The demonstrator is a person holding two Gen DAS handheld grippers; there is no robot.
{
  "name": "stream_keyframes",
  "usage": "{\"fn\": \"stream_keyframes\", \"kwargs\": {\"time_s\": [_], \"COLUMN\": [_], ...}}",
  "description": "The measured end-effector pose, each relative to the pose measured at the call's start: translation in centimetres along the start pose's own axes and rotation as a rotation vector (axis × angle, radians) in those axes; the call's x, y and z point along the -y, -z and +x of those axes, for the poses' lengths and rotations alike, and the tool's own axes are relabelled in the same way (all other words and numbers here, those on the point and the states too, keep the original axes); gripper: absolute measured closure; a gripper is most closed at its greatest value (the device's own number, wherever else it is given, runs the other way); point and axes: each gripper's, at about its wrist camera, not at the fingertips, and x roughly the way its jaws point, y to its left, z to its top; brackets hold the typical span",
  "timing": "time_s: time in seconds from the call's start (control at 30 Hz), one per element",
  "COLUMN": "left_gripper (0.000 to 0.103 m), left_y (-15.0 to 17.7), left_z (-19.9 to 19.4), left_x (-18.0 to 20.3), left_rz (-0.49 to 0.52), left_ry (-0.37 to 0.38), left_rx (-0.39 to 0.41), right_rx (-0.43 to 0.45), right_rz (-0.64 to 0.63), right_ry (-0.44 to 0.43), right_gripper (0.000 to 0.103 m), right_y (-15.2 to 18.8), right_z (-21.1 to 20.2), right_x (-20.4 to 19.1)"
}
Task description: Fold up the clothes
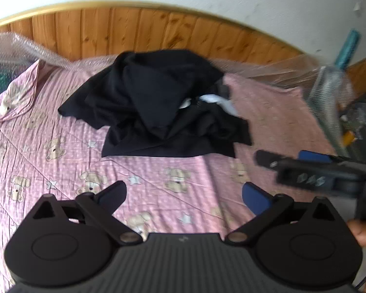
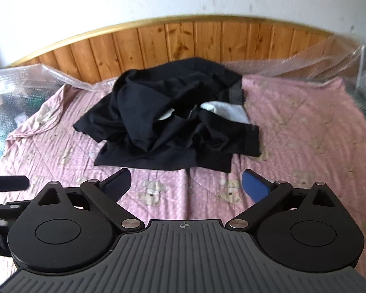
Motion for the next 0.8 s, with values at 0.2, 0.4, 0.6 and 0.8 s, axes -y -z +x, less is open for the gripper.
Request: {"fn": "stream_keyframes", "kwargs": {"time_s": [0.2, 0.4, 0.6, 0.8], "left_gripper": [0.0, 0.0, 0.082, 0.092], "left_y": [-3.5, -9.2, -12.3, -7.4], "left_z": [7.3, 18.1, 26.0, 12.2], "left_x": [-0.2, 1.6, -0.5, -8.2], "left_rz": [0.059, 0.166, 0.044, -0.254], "left_ry": [-0.128, -0.242, -0.255, -0.187], "left_rx": [-0.02, -0.014, -0.103, 0.091], "right_rx": [-0.059, -0.035, -0.123, -0.1], "right_rz": [0.142, 0.167, 0.042, -0.001], "right_ry": [-0.131, -0.062, -0.098, -0.133], "right_gripper": [0.005, 0.005, 0.043, 0.098], "right_y": [-4.0, -7.4, -6.4, -5.3], "right_z": [9.2, 19.2, 26.3, 24.1], "right_x": [4.1, 7.8, 10.5, 14.5]}}
